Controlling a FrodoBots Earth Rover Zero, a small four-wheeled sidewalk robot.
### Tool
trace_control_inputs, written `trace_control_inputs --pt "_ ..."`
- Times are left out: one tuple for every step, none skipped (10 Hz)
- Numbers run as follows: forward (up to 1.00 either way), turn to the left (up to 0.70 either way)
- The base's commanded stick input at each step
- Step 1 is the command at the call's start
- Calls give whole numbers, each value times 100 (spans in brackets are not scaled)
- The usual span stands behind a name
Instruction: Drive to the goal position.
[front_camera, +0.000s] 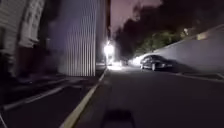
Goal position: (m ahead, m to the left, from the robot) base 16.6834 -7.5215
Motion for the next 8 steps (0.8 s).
trace_control_inputs --pt "70 0" --pt "70 0" --pt "70 0" --pt "70 0" --pt "70 0" --pt "70 0" --pt "70 0" --pt "70 0"
